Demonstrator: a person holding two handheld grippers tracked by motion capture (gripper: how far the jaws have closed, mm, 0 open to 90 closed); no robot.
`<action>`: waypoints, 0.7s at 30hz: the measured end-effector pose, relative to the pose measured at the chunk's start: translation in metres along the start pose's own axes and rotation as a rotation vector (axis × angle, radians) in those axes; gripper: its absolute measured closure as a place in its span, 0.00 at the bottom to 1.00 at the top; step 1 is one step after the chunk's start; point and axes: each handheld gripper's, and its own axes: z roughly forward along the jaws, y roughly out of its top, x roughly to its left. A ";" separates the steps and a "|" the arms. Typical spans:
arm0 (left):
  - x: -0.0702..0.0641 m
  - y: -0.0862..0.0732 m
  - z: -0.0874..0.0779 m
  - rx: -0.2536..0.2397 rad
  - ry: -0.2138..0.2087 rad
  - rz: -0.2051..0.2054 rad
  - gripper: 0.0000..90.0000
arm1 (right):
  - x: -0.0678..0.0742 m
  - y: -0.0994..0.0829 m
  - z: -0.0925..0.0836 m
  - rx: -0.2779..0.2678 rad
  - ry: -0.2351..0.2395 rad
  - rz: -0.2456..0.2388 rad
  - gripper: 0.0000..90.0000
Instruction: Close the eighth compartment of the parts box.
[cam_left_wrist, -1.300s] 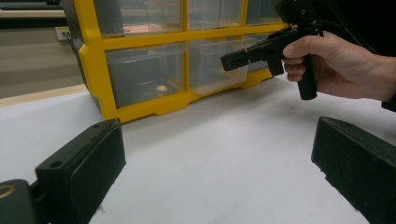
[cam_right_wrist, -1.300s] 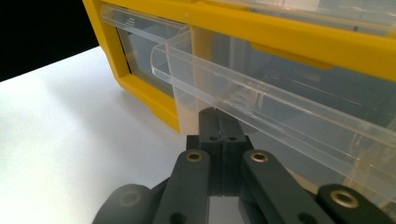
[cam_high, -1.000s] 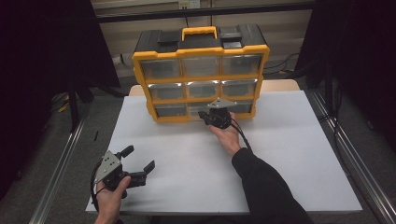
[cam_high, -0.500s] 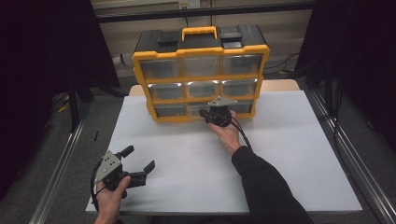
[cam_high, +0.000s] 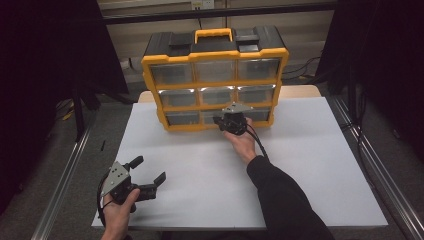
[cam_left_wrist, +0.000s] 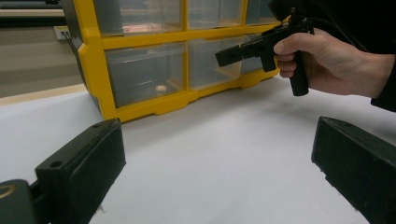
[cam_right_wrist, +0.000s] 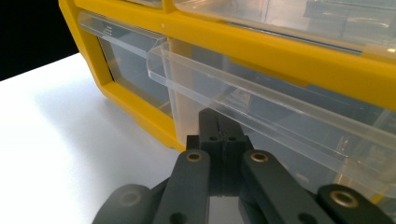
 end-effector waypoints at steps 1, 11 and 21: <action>0.000 0.000 0.000 -0.002 -0.001 0.002 0.03 | 0.000 0.000 0.000 0.000 -0.006 0.000 1.00; 0.000 0.000 0.000 0.000 0.000 0.001 0.03 | -0.001 0.001 0.002 -0.002 -0.012 0.003 1.00; 0.000 0.000 0.000 -0.001 -0.004 0.001 0.03 | -0.003 0.002 0.005 -0.001 -0.019 0.006 1.00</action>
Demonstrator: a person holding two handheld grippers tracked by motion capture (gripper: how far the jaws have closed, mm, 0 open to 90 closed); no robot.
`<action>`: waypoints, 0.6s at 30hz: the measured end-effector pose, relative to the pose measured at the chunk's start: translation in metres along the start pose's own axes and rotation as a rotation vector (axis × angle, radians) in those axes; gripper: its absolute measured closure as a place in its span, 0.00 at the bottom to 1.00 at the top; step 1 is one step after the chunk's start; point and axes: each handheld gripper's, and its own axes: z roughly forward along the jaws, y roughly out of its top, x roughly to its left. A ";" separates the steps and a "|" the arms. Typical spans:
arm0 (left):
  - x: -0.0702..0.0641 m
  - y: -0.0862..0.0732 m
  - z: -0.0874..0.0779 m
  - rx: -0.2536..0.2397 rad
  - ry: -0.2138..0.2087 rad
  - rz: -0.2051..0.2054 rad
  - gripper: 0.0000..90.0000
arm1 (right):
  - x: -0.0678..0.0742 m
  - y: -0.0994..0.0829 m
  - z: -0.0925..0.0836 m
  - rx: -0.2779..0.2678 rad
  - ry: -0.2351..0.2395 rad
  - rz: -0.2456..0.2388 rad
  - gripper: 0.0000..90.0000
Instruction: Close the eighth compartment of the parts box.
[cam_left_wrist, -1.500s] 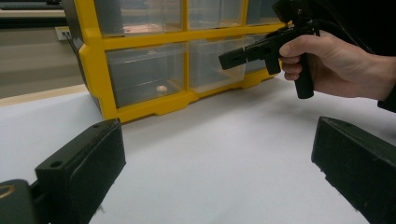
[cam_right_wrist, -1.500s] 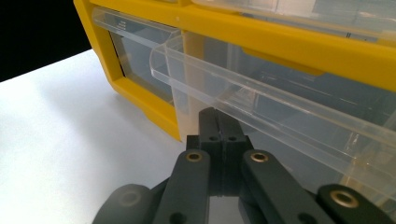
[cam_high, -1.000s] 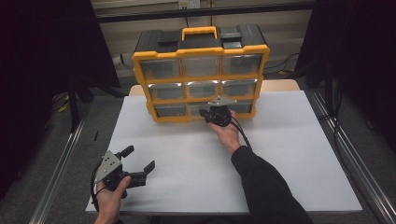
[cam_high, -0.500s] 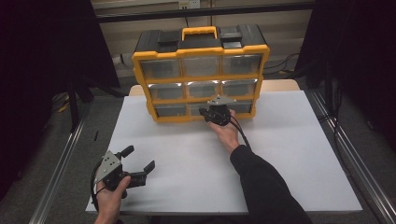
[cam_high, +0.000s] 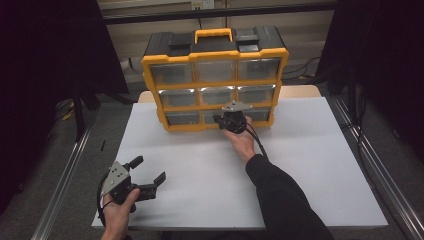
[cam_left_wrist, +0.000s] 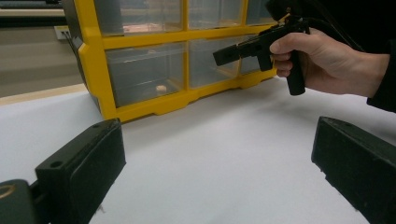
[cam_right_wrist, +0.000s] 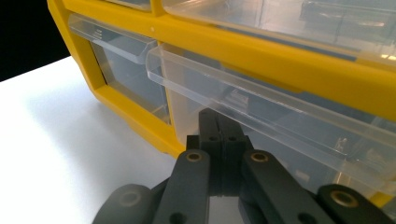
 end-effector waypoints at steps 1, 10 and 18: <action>0.000 0.000 0.000 0.001 0.000 0.000 0.03 | 0.000 0.000 0.000 0.002 0.002 -0.001 1.00; 0.000 0.000 0.000 -0.002 0.002 -0.006 0.03 | -0.002 0.001 0.002 0.000 -0.005 0.002 1.00; 0.000 0.000 0.000 -0.005 0.002 -0.010 0.03 | -0.004 0.003 0.005 0.006 -0.014 -0.003 1.00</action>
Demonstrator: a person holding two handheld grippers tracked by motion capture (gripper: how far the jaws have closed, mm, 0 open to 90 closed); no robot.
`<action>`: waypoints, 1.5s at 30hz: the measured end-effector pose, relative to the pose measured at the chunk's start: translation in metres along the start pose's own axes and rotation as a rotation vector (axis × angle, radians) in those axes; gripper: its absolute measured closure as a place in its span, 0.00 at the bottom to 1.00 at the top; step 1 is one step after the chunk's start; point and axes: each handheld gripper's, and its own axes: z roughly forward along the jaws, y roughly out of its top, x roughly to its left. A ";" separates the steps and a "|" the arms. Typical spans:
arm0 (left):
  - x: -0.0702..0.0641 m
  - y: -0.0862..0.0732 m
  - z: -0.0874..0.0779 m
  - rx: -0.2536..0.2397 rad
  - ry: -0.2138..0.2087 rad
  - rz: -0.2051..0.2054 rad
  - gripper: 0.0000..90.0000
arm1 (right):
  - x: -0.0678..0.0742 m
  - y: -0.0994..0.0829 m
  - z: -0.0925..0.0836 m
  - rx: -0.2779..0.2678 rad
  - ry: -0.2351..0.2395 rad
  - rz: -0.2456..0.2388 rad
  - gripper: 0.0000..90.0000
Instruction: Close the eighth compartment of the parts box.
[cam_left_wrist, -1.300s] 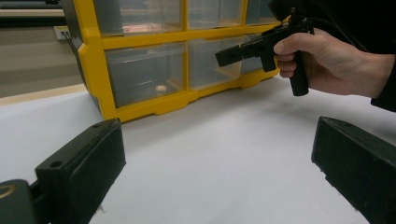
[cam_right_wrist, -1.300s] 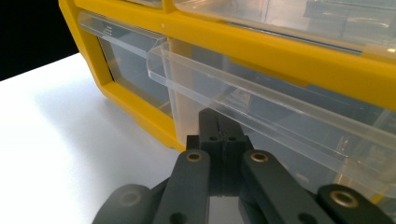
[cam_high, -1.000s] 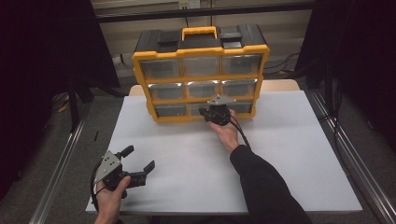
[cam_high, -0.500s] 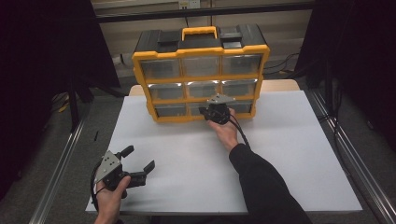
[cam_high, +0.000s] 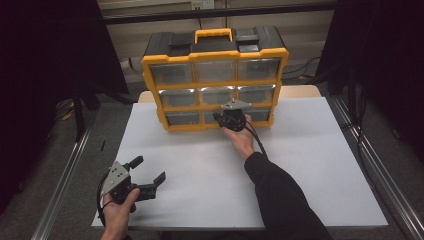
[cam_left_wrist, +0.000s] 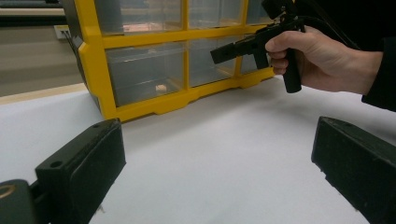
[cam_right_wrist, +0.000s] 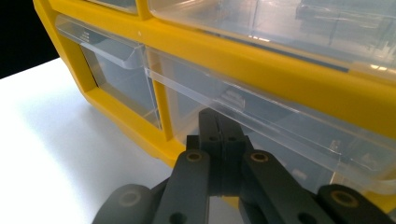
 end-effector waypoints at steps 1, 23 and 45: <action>0.000 0.000 0.000 0.000 0.000 0.001 0.03 | 0.000 0.000 0.000 -0.001 -0.001 0.000 1.00; 0.001 0.000 0.002 0.007 0.003 -0.008 0.03 | -0.002 -0.012 -0.023 -0.024 0.051 0.059 0.88; -0.001 0.000 0.001 0.005 0.000 -0.002 0.03 | -0.019 -0.026 -0.093 -0.113 0.068 0.084 0.07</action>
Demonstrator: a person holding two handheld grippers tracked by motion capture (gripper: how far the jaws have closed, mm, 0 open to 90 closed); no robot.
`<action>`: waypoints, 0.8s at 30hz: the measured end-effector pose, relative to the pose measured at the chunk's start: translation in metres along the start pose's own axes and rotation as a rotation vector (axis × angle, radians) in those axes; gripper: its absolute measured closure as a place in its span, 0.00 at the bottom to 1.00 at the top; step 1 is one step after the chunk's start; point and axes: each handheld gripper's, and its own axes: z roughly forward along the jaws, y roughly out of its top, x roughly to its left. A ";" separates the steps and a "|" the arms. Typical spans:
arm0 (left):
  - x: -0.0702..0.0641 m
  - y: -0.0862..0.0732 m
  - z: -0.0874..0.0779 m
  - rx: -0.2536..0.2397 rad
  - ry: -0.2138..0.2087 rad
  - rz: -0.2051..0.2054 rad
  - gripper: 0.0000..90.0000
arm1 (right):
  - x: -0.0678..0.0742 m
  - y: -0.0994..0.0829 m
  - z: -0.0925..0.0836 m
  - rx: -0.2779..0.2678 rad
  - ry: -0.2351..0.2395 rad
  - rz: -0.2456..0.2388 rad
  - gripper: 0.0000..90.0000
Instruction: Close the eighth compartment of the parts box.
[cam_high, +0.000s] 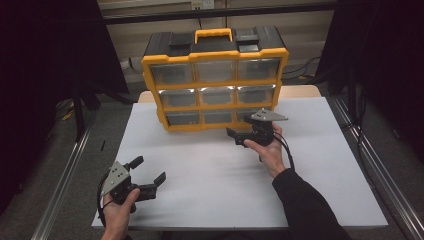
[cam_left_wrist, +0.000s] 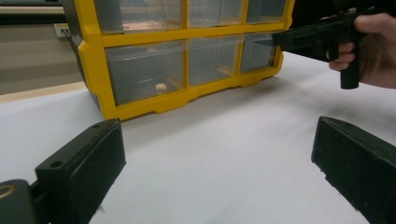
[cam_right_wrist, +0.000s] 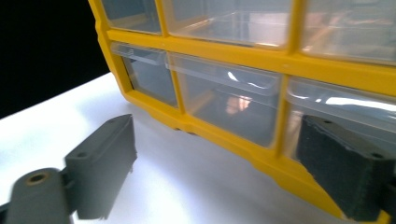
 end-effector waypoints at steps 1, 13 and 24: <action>0.000 0.000 0.000 0.004 0.005 0.007 0.03 | -0.001 -0.001 -0.003 0.000 0.002 0.006 0.03; 0.000 0.000 0.003 -0.002 -0.003 -0.007 0.03 | -0.007 -0.018 -0.051 0.005 -0.056 -0.008 0.02; 0.001 0.000 0.003 0.006 -0.008 -0.014 0.03 | -0.003 -0.031 -0.095 -0.043 -0.133 -0.053 0.04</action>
